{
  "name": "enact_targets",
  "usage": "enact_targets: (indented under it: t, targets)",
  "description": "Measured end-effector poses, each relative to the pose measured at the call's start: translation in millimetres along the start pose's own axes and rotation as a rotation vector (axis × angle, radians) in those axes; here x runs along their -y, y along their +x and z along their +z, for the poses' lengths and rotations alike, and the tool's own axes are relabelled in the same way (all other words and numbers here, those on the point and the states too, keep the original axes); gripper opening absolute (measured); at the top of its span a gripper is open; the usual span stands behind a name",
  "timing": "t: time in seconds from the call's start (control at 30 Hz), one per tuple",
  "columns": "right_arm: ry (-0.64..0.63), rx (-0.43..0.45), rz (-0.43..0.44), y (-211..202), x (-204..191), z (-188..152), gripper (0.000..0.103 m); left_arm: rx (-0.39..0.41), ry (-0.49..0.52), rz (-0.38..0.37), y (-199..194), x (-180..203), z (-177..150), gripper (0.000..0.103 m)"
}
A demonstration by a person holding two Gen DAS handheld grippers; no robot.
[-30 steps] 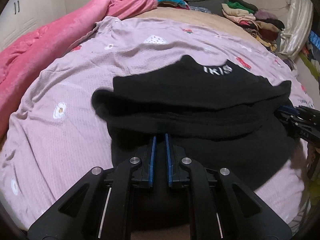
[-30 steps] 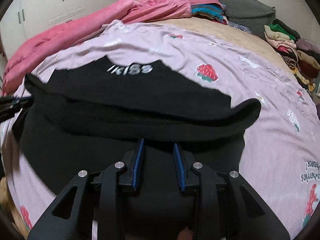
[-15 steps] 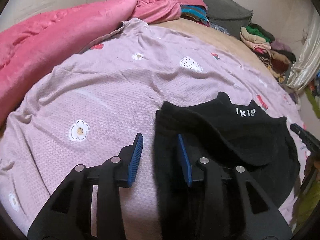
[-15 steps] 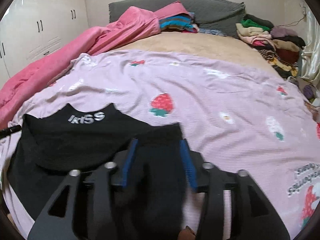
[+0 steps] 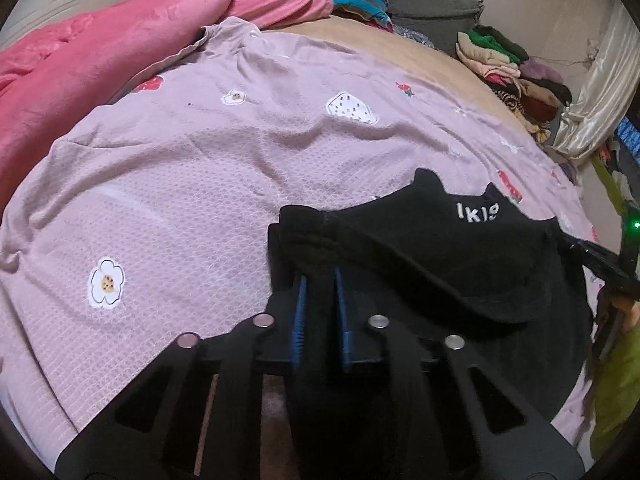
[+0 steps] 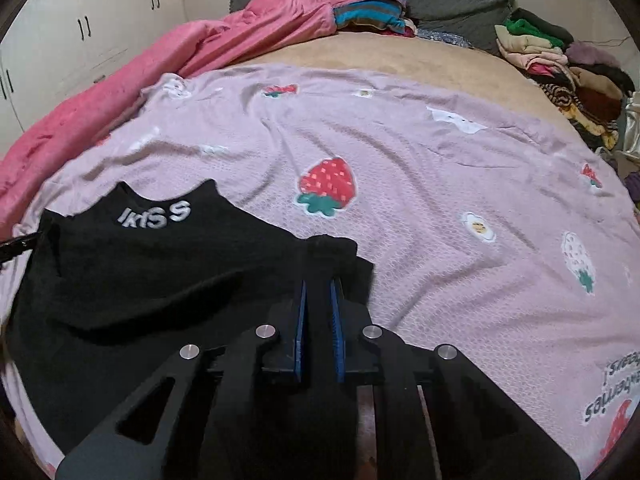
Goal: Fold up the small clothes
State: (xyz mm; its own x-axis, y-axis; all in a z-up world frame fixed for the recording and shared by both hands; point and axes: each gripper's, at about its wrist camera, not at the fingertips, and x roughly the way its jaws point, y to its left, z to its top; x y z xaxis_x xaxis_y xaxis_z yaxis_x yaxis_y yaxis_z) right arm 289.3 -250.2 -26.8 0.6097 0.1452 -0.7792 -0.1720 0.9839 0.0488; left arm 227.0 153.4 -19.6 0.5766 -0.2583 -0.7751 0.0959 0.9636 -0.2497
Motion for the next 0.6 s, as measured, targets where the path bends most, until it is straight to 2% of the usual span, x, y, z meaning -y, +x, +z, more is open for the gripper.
enact_targets:
  t: [0.17, 0.37, 0.47, 0.6]
  targets:
    - [0.050, 0.090, 0.052, -31, 9, 4, 0.008, 0.069, -0.008, -0.037, -25, -4, 3, 0.002]
    - [0.192, 0.180, 0.134, -55, 39, 24, 0.008, 0.155, -0.049, -0.085, -54, -8, 17, 0.002]
    - [0.252, 0.178, 0.133, -46, 49, 27, 0.008, 0.151, -0.094, -0.083, -48, -20, 23, 0.002]
    - [0.280, 0.128, 0.128, -20, 50, 24, 0.008, 0.099, -0.139, -0.069, -27, -33, 21, 0.002]
